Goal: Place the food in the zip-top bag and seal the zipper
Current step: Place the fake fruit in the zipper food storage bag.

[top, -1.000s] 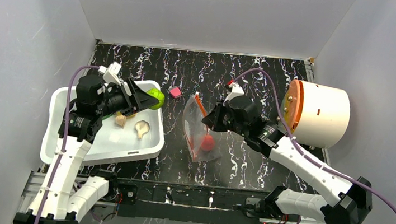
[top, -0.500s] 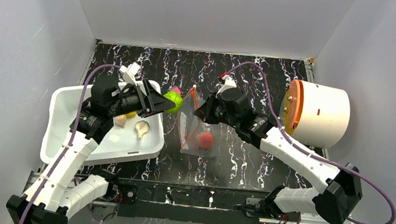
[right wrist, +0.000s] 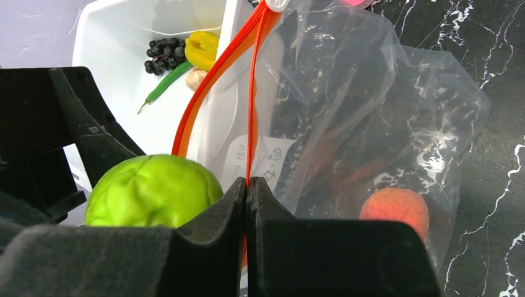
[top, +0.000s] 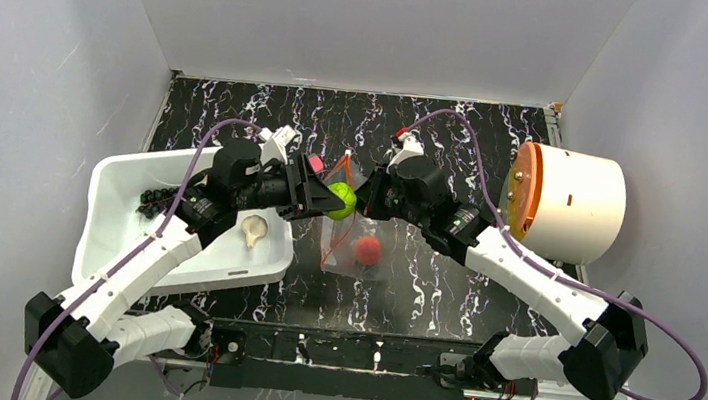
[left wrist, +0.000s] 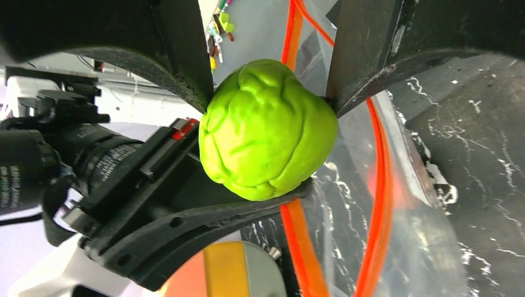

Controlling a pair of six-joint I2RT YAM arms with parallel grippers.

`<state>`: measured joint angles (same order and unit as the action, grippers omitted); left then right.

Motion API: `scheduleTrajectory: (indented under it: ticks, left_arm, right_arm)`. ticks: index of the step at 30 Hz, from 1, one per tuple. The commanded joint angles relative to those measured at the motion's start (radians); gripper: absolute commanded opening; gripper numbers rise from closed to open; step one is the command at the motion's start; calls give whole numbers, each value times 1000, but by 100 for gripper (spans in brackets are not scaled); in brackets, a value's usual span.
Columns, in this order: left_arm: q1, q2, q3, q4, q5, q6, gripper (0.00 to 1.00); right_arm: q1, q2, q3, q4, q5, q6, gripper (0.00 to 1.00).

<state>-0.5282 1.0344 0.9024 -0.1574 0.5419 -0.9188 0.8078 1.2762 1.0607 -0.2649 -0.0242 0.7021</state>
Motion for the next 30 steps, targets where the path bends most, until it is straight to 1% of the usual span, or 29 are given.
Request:
scheduleTrajectory:
  ticks: [1,5,12,14,16,19,22,24,26,30]
  left_arm:
    - [-18,-1,34,-84,-108,52,42]
    - [-26,15,59,-164,-185,88,41]
    - [-39,38,83,-230,-247,117,42]
    - [-44,51,100,-268,-280,133,47]
    - [-44,59,108,-272,-276,140,52]
    - [-44,66,122,-276,-269,150,67]
    - [-43,52,134,-269,-283,163,76]
    - [-44,42,146,-288,-312,196,86]
    - [-43,30,171,-313,-325,226,88]
    - [-43,20,197,-373,-361,261,88]
  right_arm:
    - [2,-50,39,64,10,-5,0]
    - [2,-57,33,54,21,-10,0]
    - [2,-66,38,46,20,-11,0]
    - [2,-56,52,43,8,-11,0]
    - [2,-42,70,30,16,-19,0]
    - [3,-42,78,25,12,-21,0]
    - [2,-56,66,24,22,-24,0]
    - [2,-63,64,16,30,-31,0]
    - [2,-78,57,9,36,-32,0]
    - [2,-100,40,9,39,-32,0]
